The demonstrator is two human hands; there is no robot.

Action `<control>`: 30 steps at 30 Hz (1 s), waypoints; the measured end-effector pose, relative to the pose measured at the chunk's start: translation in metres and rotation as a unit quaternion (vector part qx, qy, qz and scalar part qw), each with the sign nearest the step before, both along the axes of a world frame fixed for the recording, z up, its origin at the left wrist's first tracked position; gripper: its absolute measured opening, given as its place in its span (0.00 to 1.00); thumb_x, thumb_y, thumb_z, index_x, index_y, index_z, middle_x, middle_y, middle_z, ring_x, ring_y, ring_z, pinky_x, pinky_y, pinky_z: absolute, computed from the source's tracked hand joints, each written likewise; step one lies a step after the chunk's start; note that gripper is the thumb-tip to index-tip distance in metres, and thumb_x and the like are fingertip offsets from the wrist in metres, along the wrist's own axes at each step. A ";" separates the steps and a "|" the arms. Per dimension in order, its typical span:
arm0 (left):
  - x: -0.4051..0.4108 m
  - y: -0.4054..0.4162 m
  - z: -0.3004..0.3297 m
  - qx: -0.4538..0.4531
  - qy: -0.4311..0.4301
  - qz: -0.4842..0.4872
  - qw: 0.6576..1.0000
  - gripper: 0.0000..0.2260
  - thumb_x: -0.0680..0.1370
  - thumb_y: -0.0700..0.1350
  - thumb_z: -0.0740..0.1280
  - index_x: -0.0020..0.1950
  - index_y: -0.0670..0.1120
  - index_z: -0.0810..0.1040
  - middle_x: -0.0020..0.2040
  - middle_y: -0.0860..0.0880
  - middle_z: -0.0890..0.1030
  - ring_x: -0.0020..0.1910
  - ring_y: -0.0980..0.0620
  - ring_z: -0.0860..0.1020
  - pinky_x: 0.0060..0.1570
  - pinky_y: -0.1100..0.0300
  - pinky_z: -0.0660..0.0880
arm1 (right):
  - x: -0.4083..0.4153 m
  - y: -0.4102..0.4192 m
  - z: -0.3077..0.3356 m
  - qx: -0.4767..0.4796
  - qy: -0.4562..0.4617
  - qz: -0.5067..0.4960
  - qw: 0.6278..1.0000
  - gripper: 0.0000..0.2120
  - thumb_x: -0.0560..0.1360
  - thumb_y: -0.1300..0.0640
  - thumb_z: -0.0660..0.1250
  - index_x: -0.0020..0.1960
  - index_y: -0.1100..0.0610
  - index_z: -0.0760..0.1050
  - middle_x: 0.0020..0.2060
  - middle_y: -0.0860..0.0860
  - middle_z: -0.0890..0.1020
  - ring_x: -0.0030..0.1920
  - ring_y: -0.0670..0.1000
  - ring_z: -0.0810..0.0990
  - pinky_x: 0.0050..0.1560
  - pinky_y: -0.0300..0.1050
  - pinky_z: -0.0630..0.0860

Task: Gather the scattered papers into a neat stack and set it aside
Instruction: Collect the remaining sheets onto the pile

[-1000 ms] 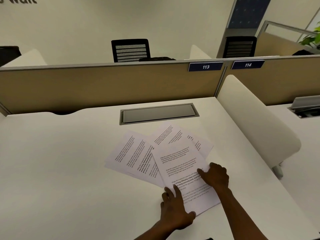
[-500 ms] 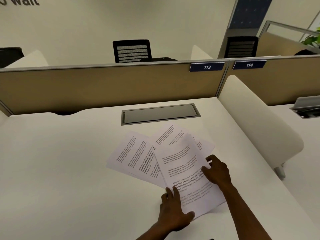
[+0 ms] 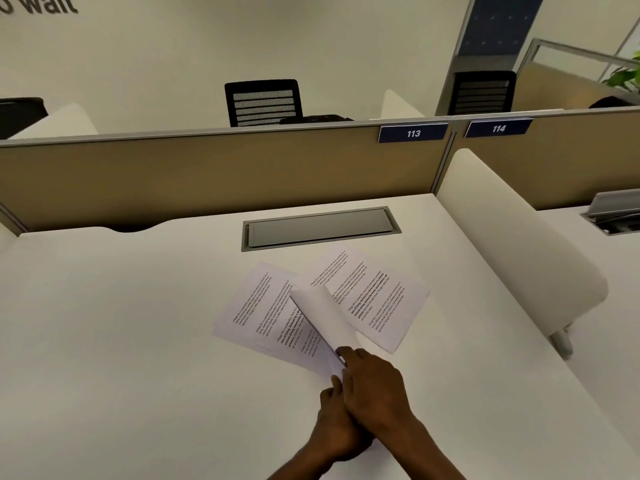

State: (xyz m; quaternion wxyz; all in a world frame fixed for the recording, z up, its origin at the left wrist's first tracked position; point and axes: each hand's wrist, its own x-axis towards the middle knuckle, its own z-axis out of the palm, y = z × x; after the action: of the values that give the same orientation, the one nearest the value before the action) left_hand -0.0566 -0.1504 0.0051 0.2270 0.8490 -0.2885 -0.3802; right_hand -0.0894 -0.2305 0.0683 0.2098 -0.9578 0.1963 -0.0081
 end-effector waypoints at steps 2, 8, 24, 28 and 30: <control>0.003 0.001 0.001 -0.004 0.020 0.019 1.000 0.52 0.63 0.80 0.53 0.80 0.53 0.52 0.80 0.48 0.59 0.79 0.44 0.56 0.77 0.50 0.55 | 0.000 -0.004 0.004 -0.006 -0.002 0.001 1.000 0.23 0.80 0.47 0.58 0.74 0.48 0.63 0.64 0.47 0.78 0.62 0.49 0.78 0.63 0.41 0.74; 0.012 0.010 0.005 -0.013 0.078 0.071 0.994 0.51 0.69 0.64 0.69 0.81 0.48 0.44 0.79 0.50 0.59 0.77 0.48 0.60 0.75 0.50 0.62 | 0.014 -0.072 0.030 -0.029 -0.013 -0.020 0.999 0.16 0.79 0.51 0.59 0.67 0.47 0.71 0.54 0.50 0.83 0.50 0.52 0.82 0.48 0.43 0.77; 0.026 -0.012 0.004 -0.055 -0.112 -0.027 0.992 0.41 0.76 0.62 0.62 0.80 0.55 0.41 0.82 0.54 0.41 0.80 0.51 0.39 0.78 0.52 0.47 | 0.097 -0.227 -0.001 0.057 0.046 -0.094 0.993 0.14 0.73 0.60 0.68 0.58 0.57 0.78 0.56 0.58 0.81 0.54 0.58 0.80 0.53 0.48 0.76; 0.049 -0.032 0.004 -0.005 -0.163 -0.139 0.977 0.40 0.78 0.63 0.59 0.80 0.53 0.39 0.80 0.51 0.35 0.78 0.49 0.32 0.76 0.49 0.38 | 0.112 -0.232 -0.018 0.021 0.097 -0.092 0.991 0.13 0.73 0.61 0.66 0.57 0.61 0.76 0.55 0.60 0.80 0.54 0.59 0.79 0.48 0.44 0.72; 0.057 -0.037 -0.003 0.023 -0.180 -0.185 0.966 0.39 0.79 0.64 0.58 0.80 0.52 0.38 0.80 0.50 0.33 0.78 0.48 0.30 0.75 0.48 0.35 | 0.115 -0.235 -0.028 0.007 0.117 -0.100 0.988 0.16 0.74 0.58 0.66 0.60 0.61 0.74 0.57 0.60 0.78 0.58 0.59 0.77 0.54 0.48 0.74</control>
State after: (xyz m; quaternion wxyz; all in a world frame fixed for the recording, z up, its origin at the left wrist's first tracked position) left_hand 0.0008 -0.1877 0.0022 0.0771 0.8403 -0.4677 -0.2632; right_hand 0.0255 -0.4654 0.0405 0.1906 -0.9262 0.3140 0.0846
